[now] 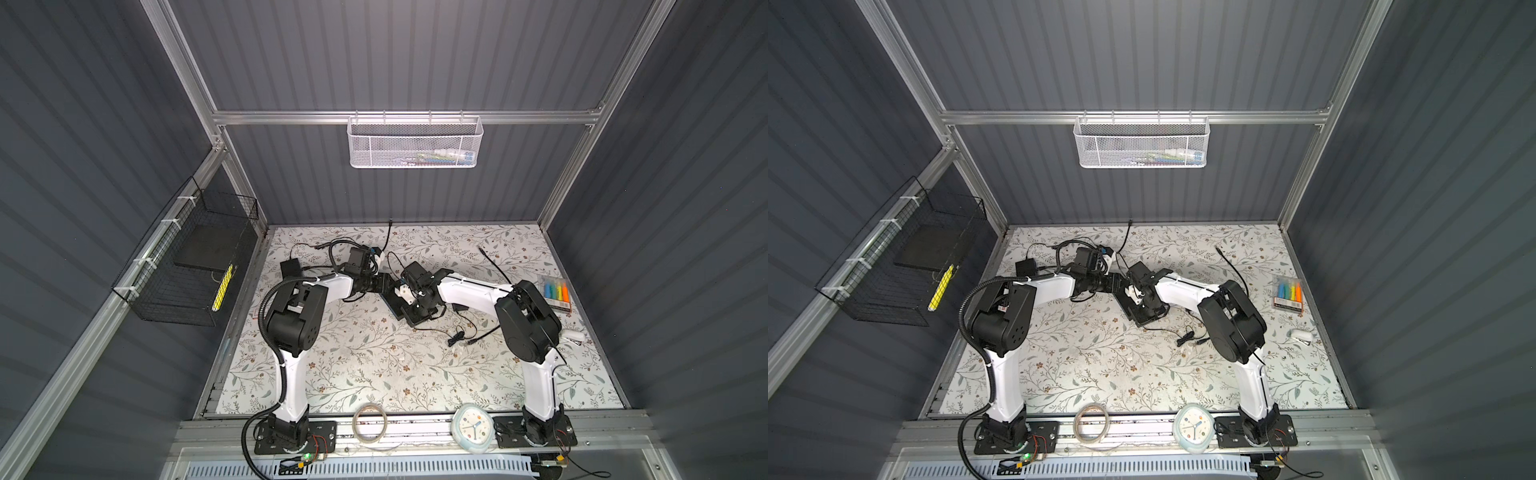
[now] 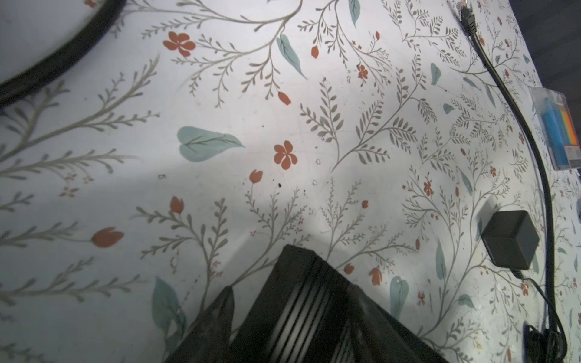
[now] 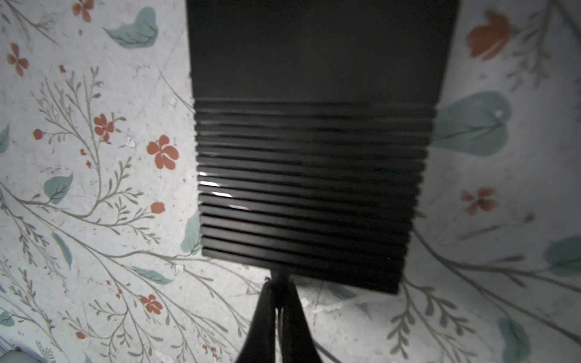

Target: Insert the plug into the switch port

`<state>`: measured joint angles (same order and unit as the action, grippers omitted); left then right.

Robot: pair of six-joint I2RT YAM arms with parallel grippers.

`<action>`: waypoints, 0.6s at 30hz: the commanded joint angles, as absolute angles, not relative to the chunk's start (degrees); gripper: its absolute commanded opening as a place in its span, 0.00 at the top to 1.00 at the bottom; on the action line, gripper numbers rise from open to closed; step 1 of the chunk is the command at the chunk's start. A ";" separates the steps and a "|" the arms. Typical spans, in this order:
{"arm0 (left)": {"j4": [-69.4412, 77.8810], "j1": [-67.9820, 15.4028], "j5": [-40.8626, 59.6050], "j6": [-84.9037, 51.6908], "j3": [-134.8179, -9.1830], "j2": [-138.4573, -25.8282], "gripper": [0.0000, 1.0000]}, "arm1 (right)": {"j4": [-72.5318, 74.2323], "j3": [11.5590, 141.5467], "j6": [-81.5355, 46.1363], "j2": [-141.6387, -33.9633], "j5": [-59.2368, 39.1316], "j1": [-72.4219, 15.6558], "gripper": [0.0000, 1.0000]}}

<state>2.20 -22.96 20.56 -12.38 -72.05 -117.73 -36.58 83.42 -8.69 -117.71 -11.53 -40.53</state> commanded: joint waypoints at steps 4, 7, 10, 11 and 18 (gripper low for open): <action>-1.85 -26.00 23.11 -14.08 -68.82 -119.42 0.43 | -32.91 88.16 -9.07 -119.52 -10.40 -39.79 1.00; -0.85 -26.45 23.43 -14.24 -68.23 -120.04 0.43 | -33.78 89.31 -8.93 -120.16 -10.37 -39.54 1.00; 0.04 -26.63 23.94 -14.49 -67.86 -120.49 0.43 | -34.27 90.58 -8.81 -120.95 -10.31 -39.23 1.00; 0.26 -26.61 24.12 -14.52 -67.76 -120.58 0.43 | -34.31 91.08 -8.79 -121.26 -10.37 -39.16 1.00; 0.32 -26.63 24.30 -14.16 -66.96 -120.50 0.43 | -35.55 94.46 -8.80 -122.76 -10.28 -38.76 1.00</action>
